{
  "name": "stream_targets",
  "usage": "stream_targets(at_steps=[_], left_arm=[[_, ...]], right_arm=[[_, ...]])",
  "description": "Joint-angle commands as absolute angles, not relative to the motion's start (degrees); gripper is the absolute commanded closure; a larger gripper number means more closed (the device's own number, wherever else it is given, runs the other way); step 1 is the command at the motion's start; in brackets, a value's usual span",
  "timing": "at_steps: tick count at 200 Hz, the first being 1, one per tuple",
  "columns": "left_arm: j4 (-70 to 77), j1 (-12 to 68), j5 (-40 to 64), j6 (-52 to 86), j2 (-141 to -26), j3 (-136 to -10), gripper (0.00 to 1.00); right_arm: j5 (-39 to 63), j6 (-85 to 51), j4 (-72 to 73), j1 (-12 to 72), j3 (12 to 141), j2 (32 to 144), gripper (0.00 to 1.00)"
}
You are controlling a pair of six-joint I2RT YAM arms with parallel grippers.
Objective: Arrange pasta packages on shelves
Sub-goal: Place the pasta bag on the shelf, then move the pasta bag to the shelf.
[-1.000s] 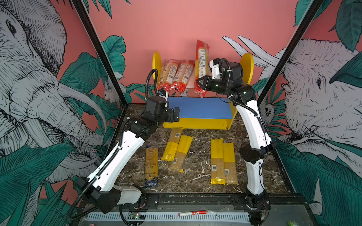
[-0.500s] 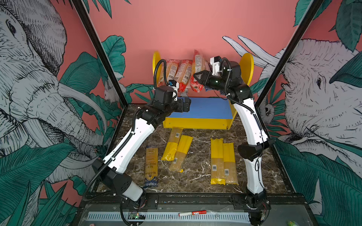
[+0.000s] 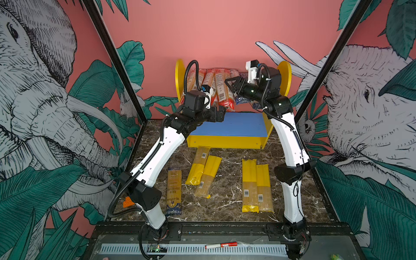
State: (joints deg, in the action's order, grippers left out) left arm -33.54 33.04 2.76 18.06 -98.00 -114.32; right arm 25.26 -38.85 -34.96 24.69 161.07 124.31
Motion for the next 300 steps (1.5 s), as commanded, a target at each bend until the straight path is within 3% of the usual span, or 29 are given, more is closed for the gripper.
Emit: stream_targets(at_steps=[1,62,128,217,271,300], left_arm=[[-33.4,32.5,1.8,17.3,-98.2,-116.9,0.01],[-31.0,30.6,-1.5,18.7,-99.0,-118.1,0.01],[-34.6,28.7,1.1,18.9,-106.0,-129.2,0.02],[-34.8,28.7,12.1,18.4,-97.6,-119.5,0.02],[-41.1,28.2,-3.2,12.1,-87.4,-120.1,0.01],[-34.7,25.8,-7.4,17.3,-84.5,-113.8,0.01]], right_arm=[[24.6,-36.0,-34.4,24.1,160.4,120.8,0.4],[25.1,-34.7,-36.2,23.5,158.5,119.1,0.4],[24.9,-34.1,-37.5,23.4,158.8,118.8,0.4],[24.2,-31.5,-40.6,22.7,157.9,117.3,0.4],[25.1,-30.4,-41.9,22.6,156.2,115.7,0.38],[25.4,-30.0,-41.2,22.8,152.0,113.1,0.37]])
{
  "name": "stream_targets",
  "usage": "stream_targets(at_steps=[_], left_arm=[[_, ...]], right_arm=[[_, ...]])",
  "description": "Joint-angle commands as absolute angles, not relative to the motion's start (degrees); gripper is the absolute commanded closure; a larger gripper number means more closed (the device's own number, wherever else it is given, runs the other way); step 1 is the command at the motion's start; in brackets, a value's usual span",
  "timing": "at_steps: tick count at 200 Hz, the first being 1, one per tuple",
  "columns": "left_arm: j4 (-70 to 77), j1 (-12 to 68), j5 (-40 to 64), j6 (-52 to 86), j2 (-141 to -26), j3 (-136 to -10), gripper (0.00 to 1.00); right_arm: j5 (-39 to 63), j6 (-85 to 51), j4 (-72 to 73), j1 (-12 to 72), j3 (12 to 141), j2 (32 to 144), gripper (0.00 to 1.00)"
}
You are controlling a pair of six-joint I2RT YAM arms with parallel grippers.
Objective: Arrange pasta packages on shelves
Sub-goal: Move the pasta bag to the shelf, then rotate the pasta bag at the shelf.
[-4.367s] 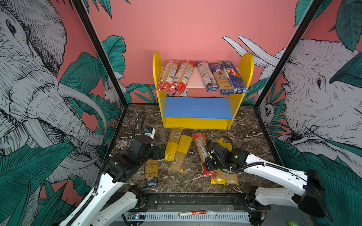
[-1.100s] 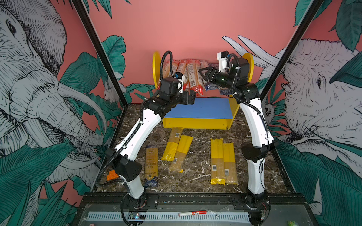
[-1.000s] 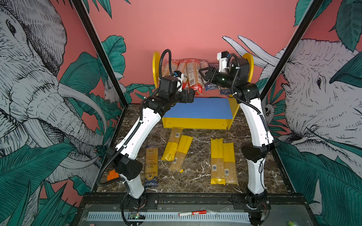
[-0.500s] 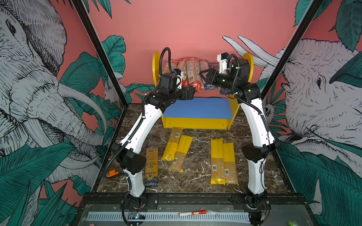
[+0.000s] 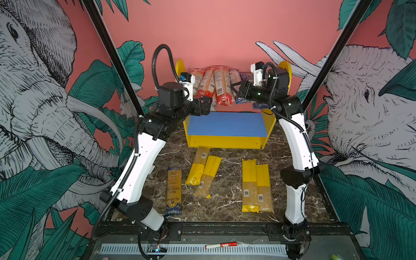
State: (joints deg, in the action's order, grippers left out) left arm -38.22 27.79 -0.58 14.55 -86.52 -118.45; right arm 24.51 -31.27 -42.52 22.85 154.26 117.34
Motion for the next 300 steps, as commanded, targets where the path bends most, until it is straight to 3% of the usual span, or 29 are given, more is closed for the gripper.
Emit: stream_targets(at_steps=[1,26,44,133,189,300], left_arm=[[-34.3,25.7,-7.2,17.5,-84.5,-113.5,0.01],[-29.6,25.2,-6.4,21.7,-86.1,-112.1,0.01],[-27.4,25.2,-4.8,24.6,-87.6,-111.8,0.01],[-15.4,24.8,-1.2,44.4,-87.9,-103.7,0.01],[-14.8,24.8,0.7,53.4,-87.9,-103.7,0.01],[-20.1,25.3,-1.0,56.9,-83.9,-106.8,0.01]], right_arm=[[25.4,-29.9,-41.1,22.8,151.8,113.0,0.37],[25.4,-29.1,-40.5,22.8,148.5,110.4,0.36],[24.9,-27.9,-40.9,22.8,146.7,108.7,0.27],[21.3,-25.5,-40.8,22.7,137.3,102.3,0.24],[20.2,-24.7,-41.4,21.8,136.3,100.9,0.24],[22.1,-25.6,-40.0,19.9,133.7,100.5,0.24]])
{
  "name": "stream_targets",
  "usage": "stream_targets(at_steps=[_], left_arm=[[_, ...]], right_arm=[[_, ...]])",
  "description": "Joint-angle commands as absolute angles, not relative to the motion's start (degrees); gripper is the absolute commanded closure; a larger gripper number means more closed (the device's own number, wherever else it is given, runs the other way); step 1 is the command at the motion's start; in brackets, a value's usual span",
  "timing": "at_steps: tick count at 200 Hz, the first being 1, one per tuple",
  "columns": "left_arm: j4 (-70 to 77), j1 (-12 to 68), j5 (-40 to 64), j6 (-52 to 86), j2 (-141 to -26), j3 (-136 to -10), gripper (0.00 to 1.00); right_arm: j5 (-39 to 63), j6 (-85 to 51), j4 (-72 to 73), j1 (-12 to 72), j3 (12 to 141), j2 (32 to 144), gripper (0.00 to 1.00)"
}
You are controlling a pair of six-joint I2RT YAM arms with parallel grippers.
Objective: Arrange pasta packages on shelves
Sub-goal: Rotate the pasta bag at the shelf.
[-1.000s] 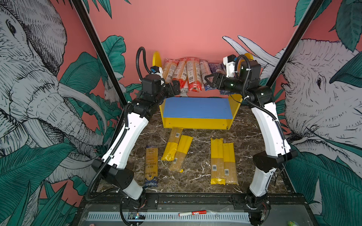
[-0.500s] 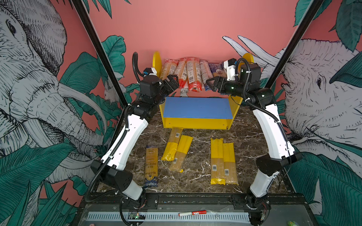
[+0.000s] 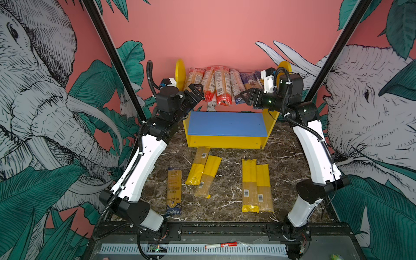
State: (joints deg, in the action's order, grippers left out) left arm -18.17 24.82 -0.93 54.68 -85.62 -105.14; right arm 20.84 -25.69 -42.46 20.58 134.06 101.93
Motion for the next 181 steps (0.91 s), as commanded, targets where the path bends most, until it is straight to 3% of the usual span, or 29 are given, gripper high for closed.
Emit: stream_targets(at_steps=[1,64,181], left_arm=[[-20.1,25.3,-1.0,57.0,-83.9,-106.7,0.02],[-14.5,27.2,1.8,63.3,-86.0,-104.0,0.02],[-11.9,27.5,-0.5,62.9,-93.1,-105.6,0.02]], right_arm=[[22.1,-25.7,-40.0,19.8,133.8,100.5,0.24],[22.9,-25.4,-40.2,19.2,133.6,100.0,0.24],[23.7,-26.5,-36.0,17.0,125.6,96.1,0.24]])
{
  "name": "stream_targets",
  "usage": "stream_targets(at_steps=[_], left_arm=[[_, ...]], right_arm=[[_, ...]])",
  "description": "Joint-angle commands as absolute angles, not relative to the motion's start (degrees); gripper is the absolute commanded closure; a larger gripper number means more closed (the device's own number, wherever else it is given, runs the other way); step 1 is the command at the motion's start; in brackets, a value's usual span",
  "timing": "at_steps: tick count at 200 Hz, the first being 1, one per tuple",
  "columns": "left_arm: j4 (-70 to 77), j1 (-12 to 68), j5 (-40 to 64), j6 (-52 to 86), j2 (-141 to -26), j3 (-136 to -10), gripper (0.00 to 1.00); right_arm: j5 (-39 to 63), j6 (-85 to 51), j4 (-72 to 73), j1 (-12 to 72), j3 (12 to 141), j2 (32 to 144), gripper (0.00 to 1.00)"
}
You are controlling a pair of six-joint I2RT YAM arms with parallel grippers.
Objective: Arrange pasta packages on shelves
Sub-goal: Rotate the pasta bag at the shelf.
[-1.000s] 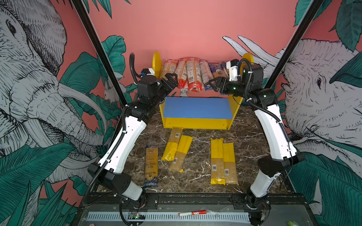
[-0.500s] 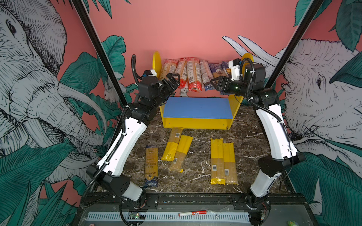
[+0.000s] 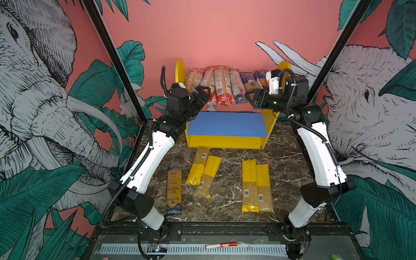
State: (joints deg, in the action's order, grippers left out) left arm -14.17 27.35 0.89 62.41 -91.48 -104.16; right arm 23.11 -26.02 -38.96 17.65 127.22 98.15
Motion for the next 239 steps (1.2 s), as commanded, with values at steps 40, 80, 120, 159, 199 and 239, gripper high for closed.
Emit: stream_targets(at_steps=[40,80,120,159,199,239], left_arm=[[-10.3,27.6,-1.9,63.1,-94.3,-105.3,0.09],[-10.1,27.5,-4.3,62.1,-93.0,-103.6,0.23],[-10.9,27.5,-3.6,62.3,-93.2,-103.4,0.46],[-11.2,27.7,-3.4,63.2,-92.1,-101.4,0.67],[-11.1,28.4,-3.6,63.8,-91.1,-99.1,0.89],[-9.5,29.5,-3.2,64.2,-91.4,-98.1,0.96]], right_arm=[[23.8,-26.7,-35.6,15.9,123.9,95.0,0.24],[24.0,-26.8,-35.6,15.4,123.4,94.7,0.24],[24.6,-27.1,-36.0,15.3,124.4,95.5,0.24],[24.4,-26.8,-36.7,15.2,124.5,95.5,0.24],[24.8,-26.9,-37.2,15.2,123.9,94.9,0.24],[25.3,-27.0,-38.0,15.2,124.1,94.7,0.24]])
